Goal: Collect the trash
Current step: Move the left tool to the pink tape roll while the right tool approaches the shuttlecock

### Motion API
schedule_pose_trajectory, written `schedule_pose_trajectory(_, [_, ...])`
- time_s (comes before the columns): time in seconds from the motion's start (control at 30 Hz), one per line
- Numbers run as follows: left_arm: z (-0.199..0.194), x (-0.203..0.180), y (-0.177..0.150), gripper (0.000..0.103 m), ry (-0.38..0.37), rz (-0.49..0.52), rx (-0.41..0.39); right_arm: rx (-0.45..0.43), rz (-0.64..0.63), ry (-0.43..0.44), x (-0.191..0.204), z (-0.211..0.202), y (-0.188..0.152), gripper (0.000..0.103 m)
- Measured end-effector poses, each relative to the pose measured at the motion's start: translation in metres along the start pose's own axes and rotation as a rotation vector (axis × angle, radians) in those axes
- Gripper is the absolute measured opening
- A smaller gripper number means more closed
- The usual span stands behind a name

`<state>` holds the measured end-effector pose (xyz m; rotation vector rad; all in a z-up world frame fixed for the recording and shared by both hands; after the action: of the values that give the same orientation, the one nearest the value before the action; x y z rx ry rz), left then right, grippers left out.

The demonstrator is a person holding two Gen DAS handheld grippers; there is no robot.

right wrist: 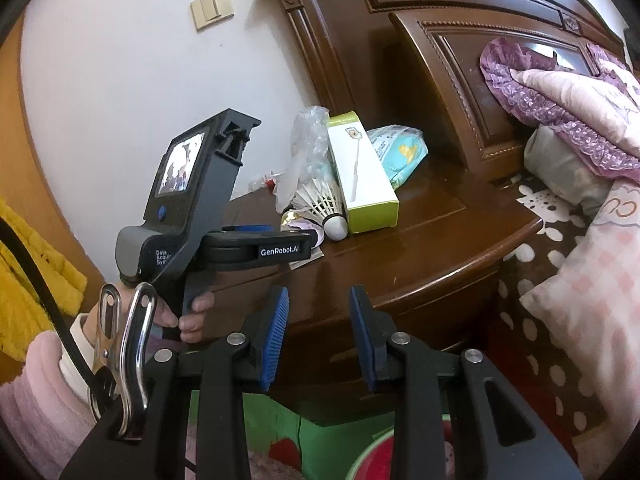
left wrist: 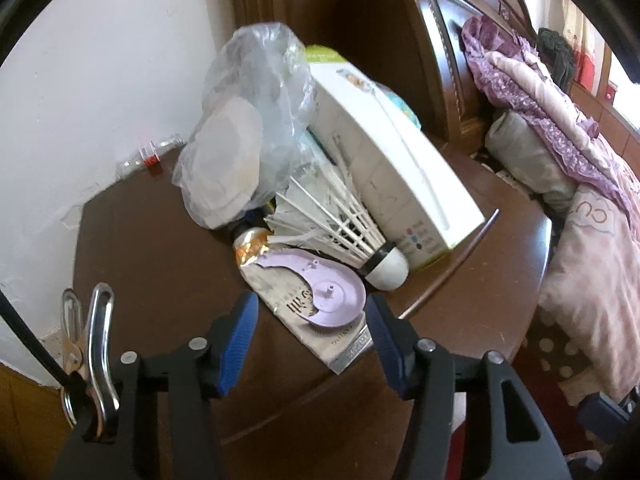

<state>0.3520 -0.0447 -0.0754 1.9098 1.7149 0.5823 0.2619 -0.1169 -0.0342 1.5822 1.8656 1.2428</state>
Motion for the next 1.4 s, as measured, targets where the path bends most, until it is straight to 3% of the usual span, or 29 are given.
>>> schedule_pose_trajectory(0.1, [0.007, 0.000, 0.000, 0.057, -0.005, -0.004, 0.010, 0.007, 0.004, 0.005, -0.002, 0.008, 0.001, 0.033])
schedule_pose_trajectory(0.2, [0.006, -0.001, 0.002, 0.038, 0.000, 0.007, -0.013, 0.012, 0.008, 0.008, -0.005, 0.015, 0.002, 0.033])
schedule_pose_trajectory(0.27, [0.003, 0.000, 0.001, 0.033, -0.022, 0.003, -0.019, 0.017, 0.008, 0.011, -0.007, 0.019, 0.003, 0.033])
schedule_pose_trajectory(0.3, [0.002, 0.001, 0.000, 0.022, -0.036, -0.006, -0.016, 0.020, 0.008, 0.012, -0.007, 0.022, 0.003, 0.033])
schedule_pose_trajectory(0.33, [0.000, 0.002, -0.001, 0.018, -0.050, -0.019, -0.016, 0.023, 0.008, 0.013, -0.007, 0.024, 0.004, 0.033])
schedule_pose_trajectory(0.43, [-0.006, 0.008, -0.005, 0.018, -0.084, -0.054, -0.026, 0.038, 0.001, 0.013, -0.006, 0.034, 0.006, 0.033])
schedule_pose_trajectory(0.67, [-0.014, 0.024, -0.013, 0.018, -0.066, -0.080, -0.029, 0.058, -0.051, 0.014, 0.003, 0.059, 0.016, 0.033])
schedule_pose_trajectory(0.83, [-0.021, 0.025, -0.011, 0.043, -0.092, -0.100, -0.045, 0.055, -0.089, 0.025, 0.011, 0.080, 0.027, 0.033])
schedule_pose_trajectory(0.97, [-0.020, 0.021, -0.004, 0.056, -0.083, -0.094, -0.060, 0.069, -0.089, -0.006, -0.001, 0.092, 0.029, 0.033])
schedule_pose_trajectory(1.13, [-0.003, 0.015, 0.007, 0.058, 0.001, -0.052, -0.037, 0.068, -0.066, -0.038, -0.022, 0.098, 0.032, 0.033])
schedule_pose_trajectory(1.4, [0.009, 0.010, 0.018, 0.059, 0.019, -0.024, -0.029, 0.087, -0.043, -0.078, -0.051, 0.110, 0.038, 0.033])
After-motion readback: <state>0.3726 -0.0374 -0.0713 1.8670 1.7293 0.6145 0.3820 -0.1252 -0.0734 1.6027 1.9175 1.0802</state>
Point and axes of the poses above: each gripper's, at about its wrist camera, not at the fingertips, and z roughly the way its jaws point, x to its left, y to its top, the point moved 10 cm from there along z, roughly the way its jaws point, and after that the axes turned 4 degrees about -z, right-handed, at the moved point
